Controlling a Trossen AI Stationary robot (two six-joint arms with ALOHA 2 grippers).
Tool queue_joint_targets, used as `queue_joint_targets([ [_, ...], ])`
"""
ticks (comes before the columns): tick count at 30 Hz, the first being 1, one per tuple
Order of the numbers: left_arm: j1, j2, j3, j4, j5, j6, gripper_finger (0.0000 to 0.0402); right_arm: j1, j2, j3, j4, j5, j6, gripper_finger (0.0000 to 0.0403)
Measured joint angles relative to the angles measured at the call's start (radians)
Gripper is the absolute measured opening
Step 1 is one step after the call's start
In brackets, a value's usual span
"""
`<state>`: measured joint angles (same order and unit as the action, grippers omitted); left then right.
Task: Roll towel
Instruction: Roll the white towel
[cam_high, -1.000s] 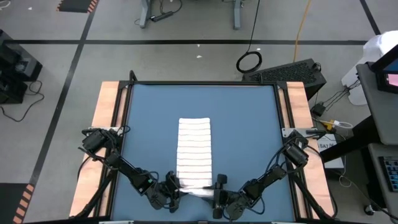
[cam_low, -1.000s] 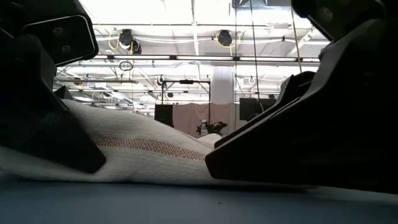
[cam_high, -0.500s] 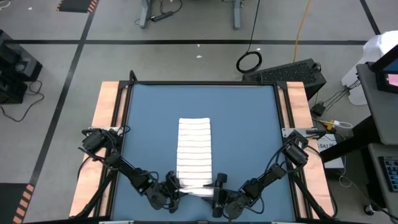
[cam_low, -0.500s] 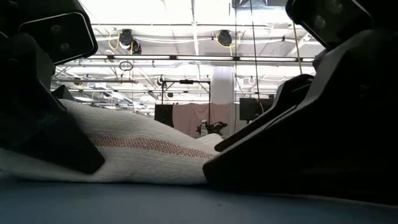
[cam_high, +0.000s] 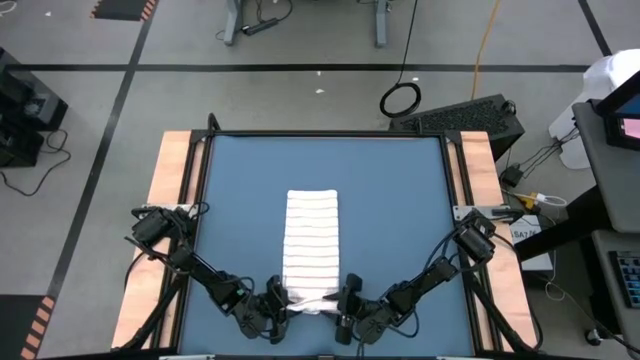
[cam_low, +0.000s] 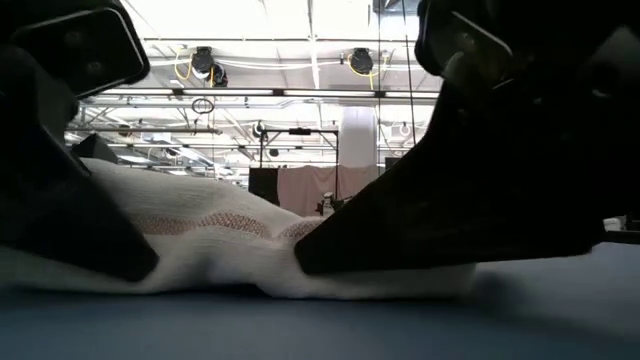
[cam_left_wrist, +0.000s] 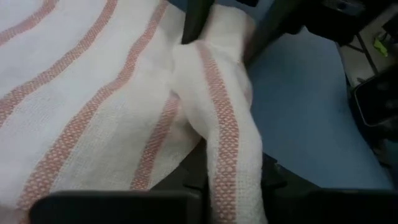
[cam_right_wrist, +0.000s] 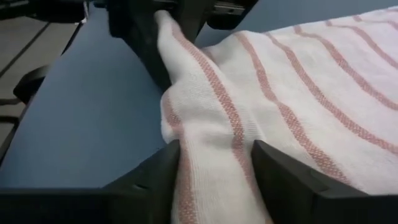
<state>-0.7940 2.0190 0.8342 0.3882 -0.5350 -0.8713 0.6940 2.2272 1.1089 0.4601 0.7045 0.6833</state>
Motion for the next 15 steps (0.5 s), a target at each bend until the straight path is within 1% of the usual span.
queue_joint_targets([
  [2,-0.008,-0.007,0.000,-0.008,0.002,0.024,0.0083,0.000,0.001,0.000,0.000,-0.007,0.019,0.0158],
  [4,-0.015,-0.030,0.000,-0.046,0.019,0.040,0.0109,-0.001,0.002,0.000,0.000,-0.021,0.035,0.0136],
  [6,-0.024,-0.072,0.000,-0.126,0.024,0.041,0.0141,-0.001,0.003,0.000,0.001,-0.045,0.050,0.0119],
  [8,-0.034,-0.129,-0.002,-0.242,0.022,0.040,0.0175,-0.001,0.003,0.001,0.003,-0.060,0.067,0.0105],
  [10,-0.049,-0.185,-0.007,-0.345,-0.014,0.041,0.0208,-0.002,0.003,0.000,0.002,-0.067,0.089,0.0094],
  [12,-0.069,-0.232,-0.009,-0.406,-0.070,0.053,0.0237,-0.002,0.004,0.000,-0.001,-0.069,0.111,0.0085],
  [15,-0.105,-0.267,-0.005,-0.380,-0.175,0.134,0.0269,-0.002,0.005,-0.001,0.009,-0.075,0.125,0.0072],
])
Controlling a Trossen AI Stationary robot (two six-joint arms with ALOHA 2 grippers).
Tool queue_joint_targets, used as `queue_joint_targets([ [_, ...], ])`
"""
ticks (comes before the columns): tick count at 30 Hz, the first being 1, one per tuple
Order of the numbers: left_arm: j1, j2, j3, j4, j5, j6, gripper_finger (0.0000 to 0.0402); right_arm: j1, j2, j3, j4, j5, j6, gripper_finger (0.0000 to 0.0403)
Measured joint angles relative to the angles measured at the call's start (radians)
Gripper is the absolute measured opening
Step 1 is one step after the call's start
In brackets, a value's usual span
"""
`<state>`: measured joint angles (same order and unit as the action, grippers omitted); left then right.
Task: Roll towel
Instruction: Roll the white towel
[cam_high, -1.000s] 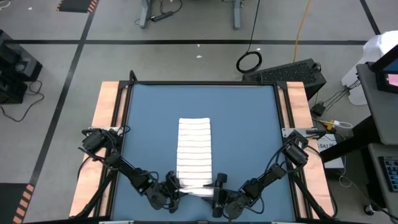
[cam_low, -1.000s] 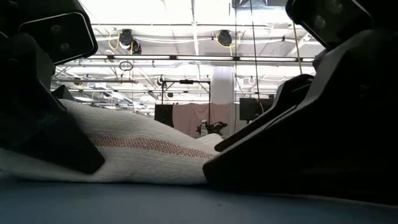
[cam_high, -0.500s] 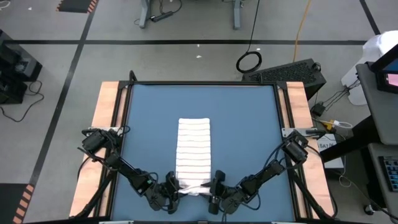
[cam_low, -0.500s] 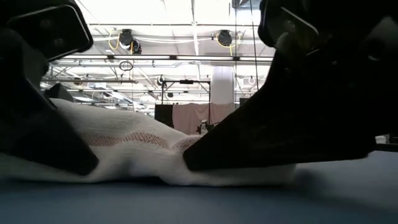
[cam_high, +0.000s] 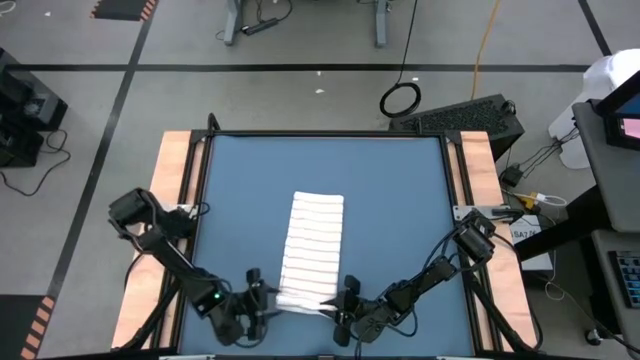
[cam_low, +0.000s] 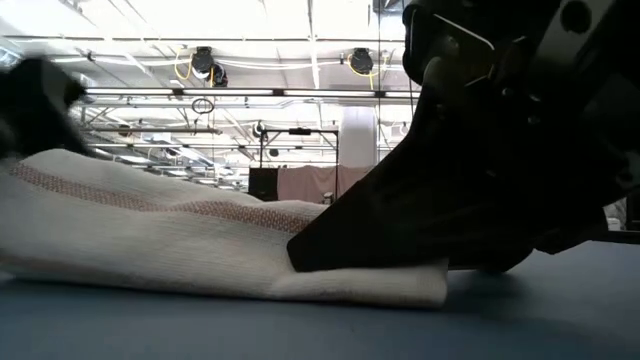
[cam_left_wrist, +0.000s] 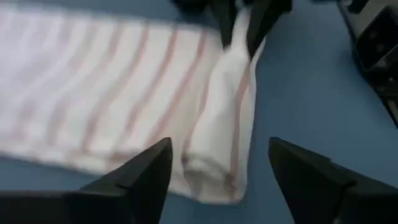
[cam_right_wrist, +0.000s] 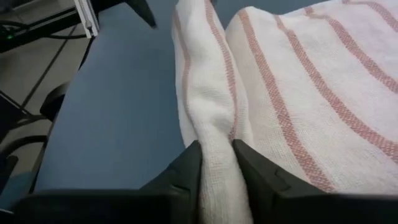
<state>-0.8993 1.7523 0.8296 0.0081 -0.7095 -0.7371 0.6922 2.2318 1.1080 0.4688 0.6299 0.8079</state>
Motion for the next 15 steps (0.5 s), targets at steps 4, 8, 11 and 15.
queue_joint_targets([
  [4,-0.046,0.019,0.000,0.096,-0.133,0.166,0.0290,0.000,0.001,-0.001,0.036,-0.002,-0.001,0.0058],
  [8,-0.060,0.087,0.001,0.252,-0.152,0.379,0.0293,-0.006,0.001,-0.002,0.056,-0.010,0.001,0.0053],
  [11,-0.058,0.138,0.002,0.373,-0.156,0.518,0.0293,-0.013,0.001,-0.003,0.068,-0.012,0.007,0.0052],
  [15,-0.043,0.180,0.002,0.394,-0.186,0.622,0.0293,-0.023,0.000,-0.003,0.079,-0.043,0.017,0.0052],
])
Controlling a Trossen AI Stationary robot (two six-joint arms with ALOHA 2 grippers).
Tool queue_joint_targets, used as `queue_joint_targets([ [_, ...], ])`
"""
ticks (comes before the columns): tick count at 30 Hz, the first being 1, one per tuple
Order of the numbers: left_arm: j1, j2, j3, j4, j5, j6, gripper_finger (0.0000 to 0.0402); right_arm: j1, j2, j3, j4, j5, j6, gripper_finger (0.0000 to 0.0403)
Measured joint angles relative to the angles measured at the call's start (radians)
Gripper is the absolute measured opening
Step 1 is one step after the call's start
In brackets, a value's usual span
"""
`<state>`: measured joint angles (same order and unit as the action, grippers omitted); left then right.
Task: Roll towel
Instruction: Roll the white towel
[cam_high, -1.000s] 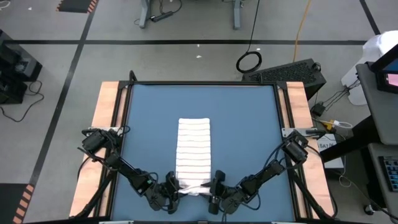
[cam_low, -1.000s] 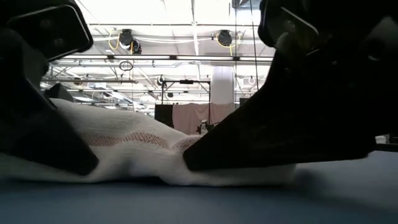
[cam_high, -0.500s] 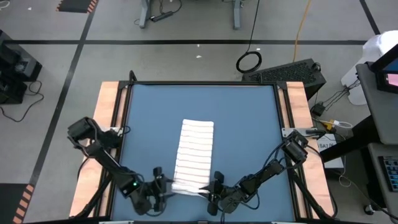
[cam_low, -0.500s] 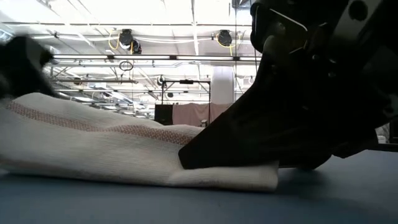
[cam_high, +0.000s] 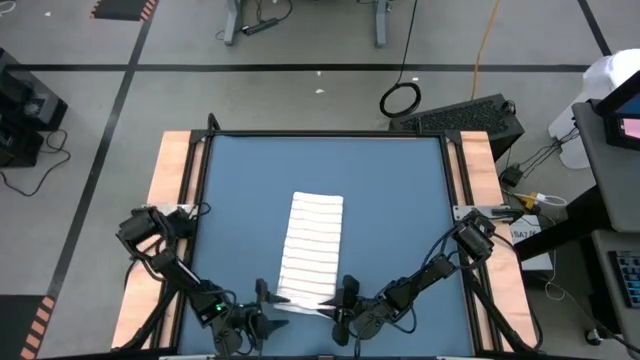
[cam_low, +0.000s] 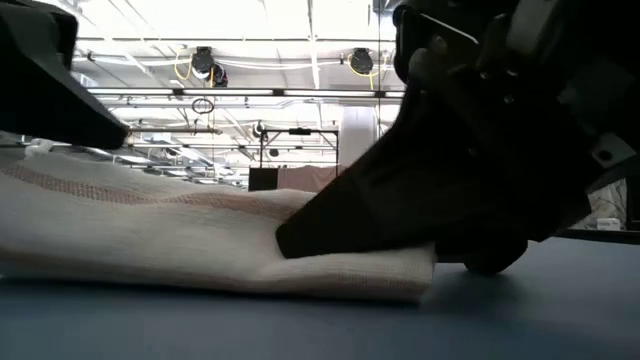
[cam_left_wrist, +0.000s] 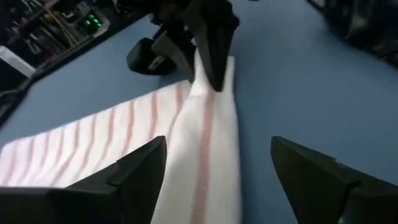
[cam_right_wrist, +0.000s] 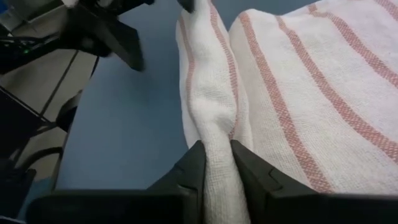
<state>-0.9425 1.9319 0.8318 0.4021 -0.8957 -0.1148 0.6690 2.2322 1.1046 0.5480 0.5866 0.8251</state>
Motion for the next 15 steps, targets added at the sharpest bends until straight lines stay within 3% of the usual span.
queue_joint_targets([
  [4,0.023,0.022,0.001,-0.015,0.006,0.062,0.0293,-0.004,0.000,0.000,0.004,-0.010,0.004,0.0052],
  [7,0.040,0.031,0.002,-0.045,0.074,0.063,0.0292,-0.007,0.000,0.000,0.004,-0.011,0.012,0.0052],
  [15,0.066,0.028,0.004,-0.122,0.114,-0.048,0.0247,-0.008,-0.001,0.000,0.007,-0.011,0.013,0.0052],
])
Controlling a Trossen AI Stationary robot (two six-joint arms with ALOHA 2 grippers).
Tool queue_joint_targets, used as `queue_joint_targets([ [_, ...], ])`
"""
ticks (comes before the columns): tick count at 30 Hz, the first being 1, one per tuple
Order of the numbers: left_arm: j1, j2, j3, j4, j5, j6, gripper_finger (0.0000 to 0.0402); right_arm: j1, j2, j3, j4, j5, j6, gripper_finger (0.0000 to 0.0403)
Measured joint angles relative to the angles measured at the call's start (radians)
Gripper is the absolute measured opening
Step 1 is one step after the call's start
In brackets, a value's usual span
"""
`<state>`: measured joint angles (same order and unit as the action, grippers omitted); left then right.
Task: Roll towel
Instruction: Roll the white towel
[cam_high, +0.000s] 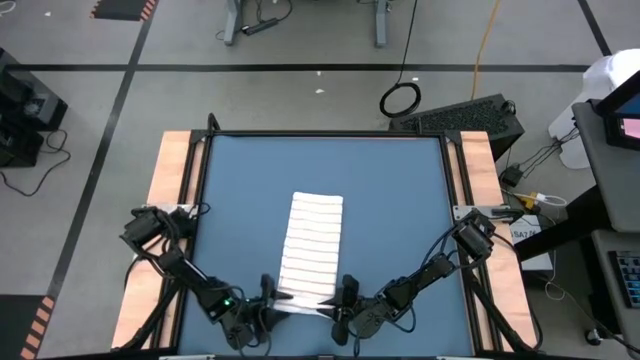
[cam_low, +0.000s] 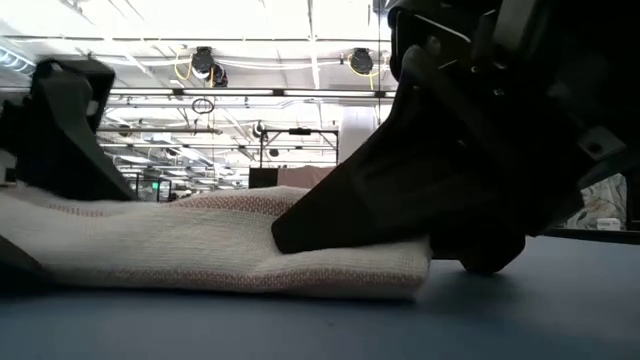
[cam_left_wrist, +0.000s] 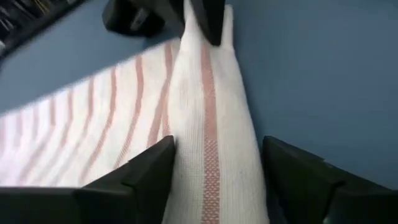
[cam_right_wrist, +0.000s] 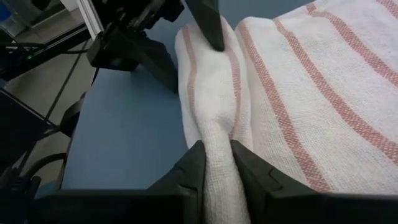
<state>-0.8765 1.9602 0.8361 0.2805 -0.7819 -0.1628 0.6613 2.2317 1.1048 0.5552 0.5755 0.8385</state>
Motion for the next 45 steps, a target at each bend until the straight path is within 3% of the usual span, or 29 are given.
queue_joint_targets([
  [9,0.044,-0.003,0.001,-0.077,0.081,-0.165,0.0163,0.016,-0.005,0.001,0.011,0.010,-0.121,0.0072],
  [18,0.045,-0.002,0.001,-0.116,0.081,-0.330,0.0057,0.110,-0.053,-0.001,0.012,0.188,-0.460,0.0218],
  [24,0.046,-0.002,0.001,-0.151,0.080,-0.493,0.0056,0.164,-0.017,0.034,0.044,0.320,-0.656,0.0278],
  [36,0.049,-0.019,-0.002,-0.147,0.137,-0.665,0.0064,0.104,0.076,0.114,0.049,0.350,-0.711,0.0269],
  [45,0.048,-0.019,-0.002,-0.133,0.158,-0.696,0.0065,0.077,0.076,0.115,-0.005,0.358,-0.619,0.0243],
])
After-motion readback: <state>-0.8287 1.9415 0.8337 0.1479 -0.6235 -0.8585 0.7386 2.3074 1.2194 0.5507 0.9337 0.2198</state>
